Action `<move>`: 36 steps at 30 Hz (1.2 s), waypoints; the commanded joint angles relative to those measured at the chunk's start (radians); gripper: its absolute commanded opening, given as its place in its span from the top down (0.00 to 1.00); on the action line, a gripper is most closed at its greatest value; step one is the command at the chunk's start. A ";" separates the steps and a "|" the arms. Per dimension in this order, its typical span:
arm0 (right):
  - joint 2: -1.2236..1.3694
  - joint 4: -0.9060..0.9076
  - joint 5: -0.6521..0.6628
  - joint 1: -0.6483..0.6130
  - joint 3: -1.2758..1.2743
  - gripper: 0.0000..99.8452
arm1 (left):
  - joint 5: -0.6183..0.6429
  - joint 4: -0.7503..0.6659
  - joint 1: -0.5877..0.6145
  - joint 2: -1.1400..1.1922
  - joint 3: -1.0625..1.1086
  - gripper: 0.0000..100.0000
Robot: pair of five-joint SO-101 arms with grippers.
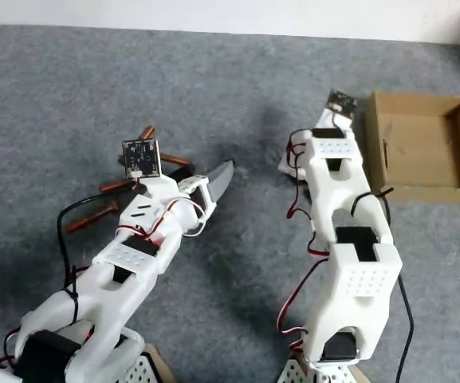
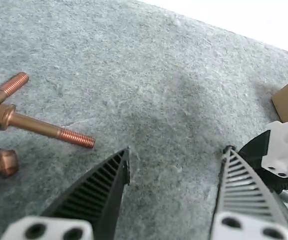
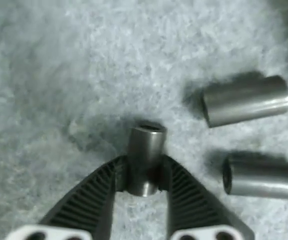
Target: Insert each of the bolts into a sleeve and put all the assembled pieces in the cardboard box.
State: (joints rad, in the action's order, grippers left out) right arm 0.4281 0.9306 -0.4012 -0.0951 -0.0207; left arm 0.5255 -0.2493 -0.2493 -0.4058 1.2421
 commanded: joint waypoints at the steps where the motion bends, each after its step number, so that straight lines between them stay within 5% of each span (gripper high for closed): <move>1: -0.015 -0.028 0.074 -0.002 0.001 0.99 | 0.006 0.002 0.010 -0.035 -0.051 0.73; 6: -0.015 -0.027 0.098 -0.005 -0.001 0.99 | 0.006 0.014 0.012 -0.042 -0.065 0.74; 13: -0.018 -0.027 0.101 -0.005 -0.001 0.99 | 0.006 0.381 0.077 -0.035 -0.280 1.00; 20: -0.016 -0.027 0.155 -0.038 -0.001 0.99 | 0.167 0.393 0.130 -0.039 -0.291 0.94; 28: -0.018 -0.027 0.161 -0.039 0.001 0.99 | 0.190 0.393 0.236 -0.033 -0.340 0.94; 33: -0.016 -0.031 0.201 -0.044 0.002 0.99 | 0.180 0.397 0.275 -0.033 -0.361 0.94; 36: -0.015 -0.061 0.204 -0.044 -0.001 0.99 | 0.029 0.396 0.303 -0.033 -0.326 0.94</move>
State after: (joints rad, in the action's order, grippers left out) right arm 0.4296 0.9014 -0.2156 -0.1151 -0.0253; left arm 0.6759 0.1419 0.0253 -0.4058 0.9352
